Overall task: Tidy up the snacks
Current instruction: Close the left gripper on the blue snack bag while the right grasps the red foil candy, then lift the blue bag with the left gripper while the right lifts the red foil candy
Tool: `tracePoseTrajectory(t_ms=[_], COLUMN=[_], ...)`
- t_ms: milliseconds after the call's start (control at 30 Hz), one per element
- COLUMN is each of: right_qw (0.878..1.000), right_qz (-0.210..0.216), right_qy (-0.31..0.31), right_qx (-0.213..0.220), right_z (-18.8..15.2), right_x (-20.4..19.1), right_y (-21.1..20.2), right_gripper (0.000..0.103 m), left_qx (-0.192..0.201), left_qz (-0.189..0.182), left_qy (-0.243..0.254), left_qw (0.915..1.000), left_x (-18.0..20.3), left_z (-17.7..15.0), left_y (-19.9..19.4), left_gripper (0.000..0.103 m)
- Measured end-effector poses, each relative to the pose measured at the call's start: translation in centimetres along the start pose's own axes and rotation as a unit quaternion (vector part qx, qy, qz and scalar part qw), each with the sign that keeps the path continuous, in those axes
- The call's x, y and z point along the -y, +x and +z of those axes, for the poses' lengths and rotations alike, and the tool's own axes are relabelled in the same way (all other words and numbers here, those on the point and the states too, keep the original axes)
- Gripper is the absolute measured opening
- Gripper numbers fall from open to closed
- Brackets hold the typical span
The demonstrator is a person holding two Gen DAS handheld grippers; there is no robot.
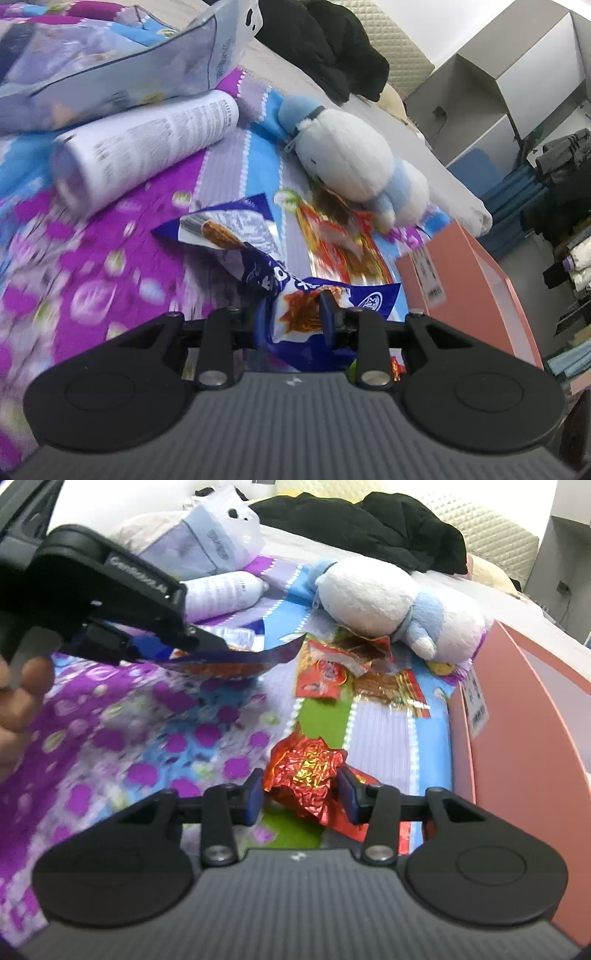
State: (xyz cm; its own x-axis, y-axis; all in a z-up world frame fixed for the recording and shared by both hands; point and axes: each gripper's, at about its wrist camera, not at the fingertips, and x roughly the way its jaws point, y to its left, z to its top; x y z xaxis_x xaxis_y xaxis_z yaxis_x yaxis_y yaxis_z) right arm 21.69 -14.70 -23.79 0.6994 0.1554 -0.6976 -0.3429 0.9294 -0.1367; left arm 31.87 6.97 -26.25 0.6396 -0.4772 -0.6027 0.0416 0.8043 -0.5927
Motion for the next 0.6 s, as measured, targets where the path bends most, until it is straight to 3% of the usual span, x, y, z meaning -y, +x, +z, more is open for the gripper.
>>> tracePoseTrajectory(t_ms=[467, 600], right_qw=[1.0, 1.0], right_qz=[0.007, 0.015], right_qy=[0.005, 0.008], right_qx=[0.021, 0.018], right_z=[-5.8, -7.1], right_x=[-3.3, -3.9], right_y=[-9.2, -10.5], right_gripper=[0.046, 0.046], left_qx=[-0.022, -0.037], left_qz=[-0.004, 0.006], left_qy=[0.018, -0.007], left_qw=[0.9996, 0.9993], left_x=[1.9, 1.1], left_z=[-10.8, -13.3], left_y=[-10.6, -12.3], left_gripper=[0.032, 0.033])
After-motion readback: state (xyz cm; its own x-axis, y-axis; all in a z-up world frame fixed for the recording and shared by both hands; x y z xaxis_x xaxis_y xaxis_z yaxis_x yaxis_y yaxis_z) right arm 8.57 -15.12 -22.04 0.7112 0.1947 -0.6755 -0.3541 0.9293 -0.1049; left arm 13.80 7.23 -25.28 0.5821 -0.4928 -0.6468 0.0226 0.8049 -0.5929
